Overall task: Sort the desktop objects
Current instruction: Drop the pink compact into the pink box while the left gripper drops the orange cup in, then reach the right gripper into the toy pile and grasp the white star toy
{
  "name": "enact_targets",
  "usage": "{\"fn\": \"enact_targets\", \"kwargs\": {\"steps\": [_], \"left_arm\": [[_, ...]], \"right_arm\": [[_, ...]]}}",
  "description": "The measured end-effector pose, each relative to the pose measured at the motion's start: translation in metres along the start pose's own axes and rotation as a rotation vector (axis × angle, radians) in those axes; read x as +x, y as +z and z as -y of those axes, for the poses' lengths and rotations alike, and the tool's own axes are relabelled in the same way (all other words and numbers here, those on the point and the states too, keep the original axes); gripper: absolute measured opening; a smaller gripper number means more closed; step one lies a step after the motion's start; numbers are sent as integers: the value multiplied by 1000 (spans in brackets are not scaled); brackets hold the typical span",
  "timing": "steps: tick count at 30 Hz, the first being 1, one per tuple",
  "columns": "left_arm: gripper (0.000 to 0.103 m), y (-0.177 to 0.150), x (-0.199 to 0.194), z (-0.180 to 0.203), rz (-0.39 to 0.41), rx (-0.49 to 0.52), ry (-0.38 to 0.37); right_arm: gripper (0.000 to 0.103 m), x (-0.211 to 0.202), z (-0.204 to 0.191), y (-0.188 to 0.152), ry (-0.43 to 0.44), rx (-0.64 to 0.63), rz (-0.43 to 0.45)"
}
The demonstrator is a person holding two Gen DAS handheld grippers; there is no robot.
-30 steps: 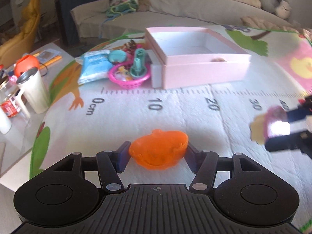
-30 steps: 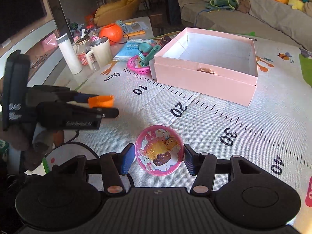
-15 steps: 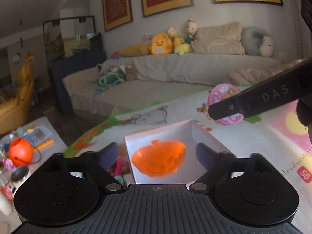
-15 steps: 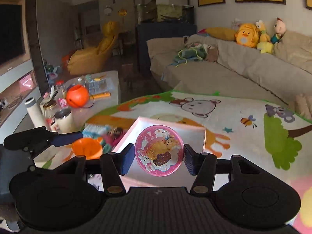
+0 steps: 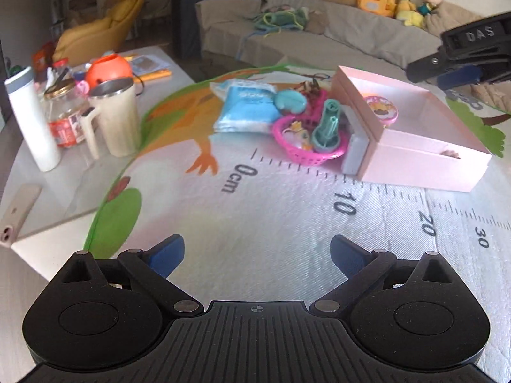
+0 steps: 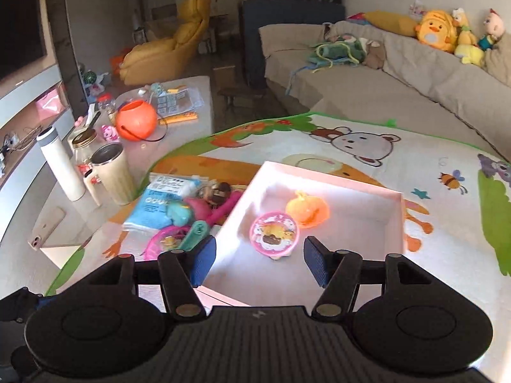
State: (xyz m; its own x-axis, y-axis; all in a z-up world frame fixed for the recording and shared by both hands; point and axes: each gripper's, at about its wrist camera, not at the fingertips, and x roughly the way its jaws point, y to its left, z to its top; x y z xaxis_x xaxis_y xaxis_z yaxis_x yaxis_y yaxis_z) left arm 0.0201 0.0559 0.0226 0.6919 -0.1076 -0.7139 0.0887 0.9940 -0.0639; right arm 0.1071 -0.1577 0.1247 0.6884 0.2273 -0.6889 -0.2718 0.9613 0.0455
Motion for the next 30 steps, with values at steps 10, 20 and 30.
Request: {"fn": "enact_targets", "kwargs": {"steps": [10, 20, 30], "left_arm": [[102, -12, -13, -18, 33, -11, -14], [103, -11, -16, -28, 45, -24, -35], [103, -31, -32, 6, 35, 175, -161]], "right_arm": [[39, 110, -76, 36, -81, -129, -116], [25, 119, -81, 13, 39, -102, -271], [20, 39, -101, -71, 204, -223, -359]]}}
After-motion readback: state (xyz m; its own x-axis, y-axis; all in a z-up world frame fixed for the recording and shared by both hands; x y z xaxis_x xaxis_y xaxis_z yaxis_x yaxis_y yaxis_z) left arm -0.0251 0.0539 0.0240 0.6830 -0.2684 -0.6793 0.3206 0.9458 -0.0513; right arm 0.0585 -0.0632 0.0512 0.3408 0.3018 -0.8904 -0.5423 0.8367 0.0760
